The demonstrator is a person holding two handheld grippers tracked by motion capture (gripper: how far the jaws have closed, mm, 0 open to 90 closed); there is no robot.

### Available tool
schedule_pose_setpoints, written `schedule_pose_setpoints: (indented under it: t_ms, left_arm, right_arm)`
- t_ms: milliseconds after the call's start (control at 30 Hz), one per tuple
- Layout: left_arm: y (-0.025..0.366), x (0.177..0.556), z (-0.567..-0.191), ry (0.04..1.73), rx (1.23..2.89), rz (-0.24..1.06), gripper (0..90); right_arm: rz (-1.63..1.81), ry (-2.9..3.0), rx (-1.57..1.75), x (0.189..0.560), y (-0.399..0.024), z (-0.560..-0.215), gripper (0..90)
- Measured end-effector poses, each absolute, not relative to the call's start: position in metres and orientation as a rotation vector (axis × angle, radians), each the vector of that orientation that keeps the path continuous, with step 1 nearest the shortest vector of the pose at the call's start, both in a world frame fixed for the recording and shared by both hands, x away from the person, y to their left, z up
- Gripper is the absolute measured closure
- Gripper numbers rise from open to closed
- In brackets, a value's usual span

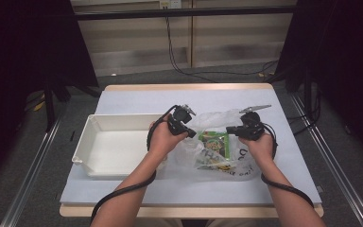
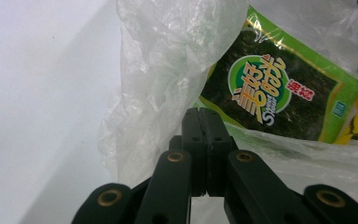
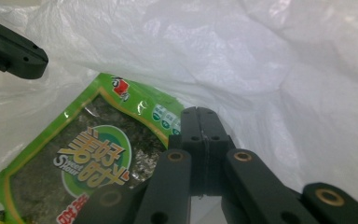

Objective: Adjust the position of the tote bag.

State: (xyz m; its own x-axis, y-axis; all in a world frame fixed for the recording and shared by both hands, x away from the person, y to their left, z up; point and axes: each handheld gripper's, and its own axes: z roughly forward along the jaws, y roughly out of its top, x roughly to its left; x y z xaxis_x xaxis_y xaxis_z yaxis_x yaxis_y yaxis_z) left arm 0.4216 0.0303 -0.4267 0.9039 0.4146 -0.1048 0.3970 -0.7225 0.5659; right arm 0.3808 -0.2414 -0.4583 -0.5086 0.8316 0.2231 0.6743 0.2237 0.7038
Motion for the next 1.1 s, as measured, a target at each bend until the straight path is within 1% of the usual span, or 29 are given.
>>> schedule_pose_setpoints:
  t_ms: [100,167,300,600,633,700,733,800,867,933,967,1000,1100]
  left_arm:
    - [0.029,0.429,-0.429,0.572,2.488,0.061,90.0]
    - [0.027,0.431,-0.431,0.611,2.471,0.076,90.0]
    - [0.026,0.438,-0.435,0.612,2.485,0.091,90.0]
    - [0.023,0.442,-0.444,0.658,2.505,0.134,90.0]
    - [0.024,0.443,-0.443,0.64,2.517,0.134,90.0]
    - [0.024,0.441,-0.444,0.658,2.5,0.13,90.0]
    - [0.025,0.442,-0.443,0.628,2.51,0.132,90.0]
    - [0.027,0.442,-0.443,0.622,2.519,0.128,90.0]
    - [0.028,0.441,-0.443,0.644,2.489,0.128,89.4]
    - [0.031,0.442,-0.441,0.64,2.471,0.115,86.9]
    - [0.032,0.441,-0.439,0.673,2.432,0.104,85.4]
    - [0.032,0.441,-0.439,0.673,2.432,0.104,83.3]
    - [0.037,0.441,-0.435,0.69,2.388,0.072,82.2]
  right_arm:
    - [1.151,2.279,1.441,0.382,-0.243,-0.461,90.0]
    - [1.145,2.279,1.457,0.383,-0.244,-0.463,90.0]
    - [1.128,2.278,1.454,0.384,-0.245,-0.466,90.0]
    - [1.088,2.282,1.479,0.383,-0.25,-0.473,90.0]
    - [1.085,2.29,1.478,0.383,-0.25,-0.474,90.0]
    - [1.091,2.295,1.477,0.382,-0.25,-0.474,90.0]
    - [1.102,2.293,1.479,0.381,-0.251,-0.474,90.0]
    - [1.107,2.296,1.474,0.379,-0.251,-0.473,90.0]
    - [1.109,2.298,1.468,0.377,-0.251,-0.471,90.0]
    - [1.115,2.296,1.46,0.376,-0.252,-0.469,90.0]
    - [1.122,2.292,1.459,0.375,-0.252,-0.469,90.0]
    - [1.122,2.292,1.459,0.375,-0.252,-0.469,90.0]
    - [1.139,2.29,1.459,0.373,-0.253,-0.466,90.0]
